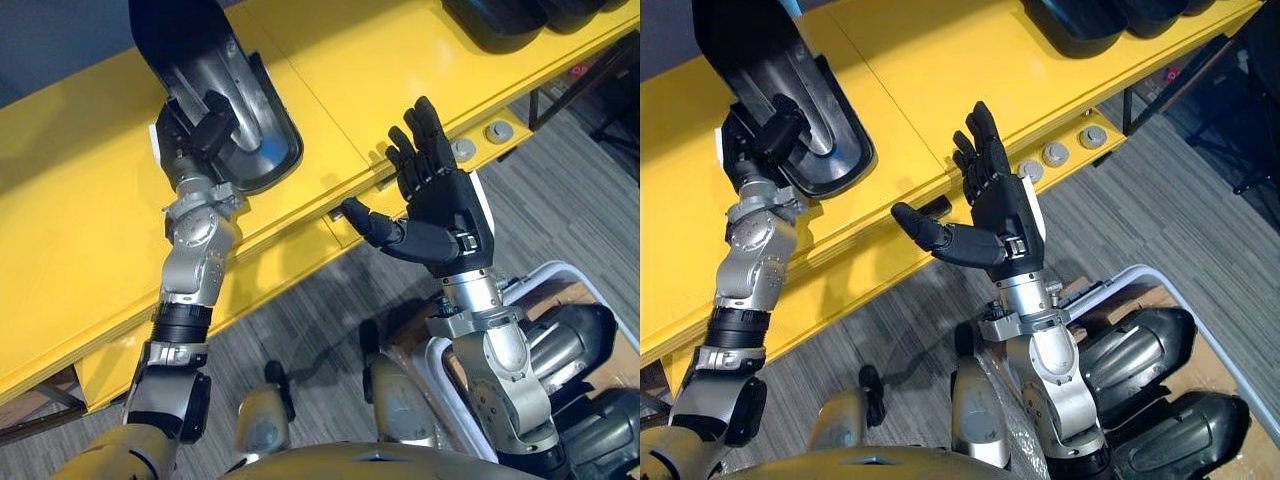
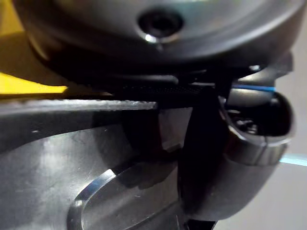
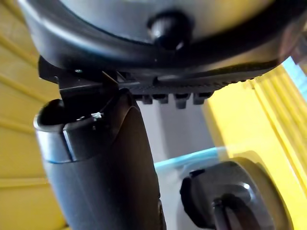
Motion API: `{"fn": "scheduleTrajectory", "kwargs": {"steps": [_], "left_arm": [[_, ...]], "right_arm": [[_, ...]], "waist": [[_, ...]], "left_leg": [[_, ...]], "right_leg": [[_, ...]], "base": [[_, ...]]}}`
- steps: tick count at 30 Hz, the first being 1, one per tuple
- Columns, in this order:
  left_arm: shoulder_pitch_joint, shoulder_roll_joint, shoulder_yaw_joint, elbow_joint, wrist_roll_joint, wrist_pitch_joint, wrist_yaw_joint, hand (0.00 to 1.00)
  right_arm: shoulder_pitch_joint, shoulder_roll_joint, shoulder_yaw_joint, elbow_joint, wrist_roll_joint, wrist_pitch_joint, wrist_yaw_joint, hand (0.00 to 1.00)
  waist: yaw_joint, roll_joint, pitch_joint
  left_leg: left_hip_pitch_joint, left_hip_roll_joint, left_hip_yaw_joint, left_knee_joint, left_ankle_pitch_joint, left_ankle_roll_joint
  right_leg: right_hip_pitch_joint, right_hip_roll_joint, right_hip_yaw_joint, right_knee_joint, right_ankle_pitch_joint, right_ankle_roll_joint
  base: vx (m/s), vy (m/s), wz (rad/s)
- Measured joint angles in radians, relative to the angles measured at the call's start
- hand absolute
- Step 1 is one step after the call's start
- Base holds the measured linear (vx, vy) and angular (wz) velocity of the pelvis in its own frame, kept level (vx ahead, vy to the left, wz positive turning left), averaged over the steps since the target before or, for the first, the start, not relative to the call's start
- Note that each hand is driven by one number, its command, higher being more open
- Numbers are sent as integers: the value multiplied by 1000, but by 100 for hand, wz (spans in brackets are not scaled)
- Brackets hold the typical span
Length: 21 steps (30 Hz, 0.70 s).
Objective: Walk over and take three plastic housings, then place them on the shelf
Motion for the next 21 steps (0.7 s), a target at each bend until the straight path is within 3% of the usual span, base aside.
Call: {"fn": "scheduleTrajectory", "kwargs": {"steps": [15,21], "left_arm": [[-70,71,0,124,4,0,-4,100],[-96,98,1,206,-59,-3,-6,100]], "right_arm": [[4,-2,10,-1,21,0,-9,100],[4,-7,9,-1,21,-1,-20,100]], "waist": [[-4,1,20],[-22,2,19]], "left_leg": [[-6,6,17,31,-11,1],[36,-1,16,-3,5,2]], "right_leg": [[-9,4,19,16,3,6],[32,1,16,-12,11,10]], "base": [[-19,2,-4],[0,0,0]]}}
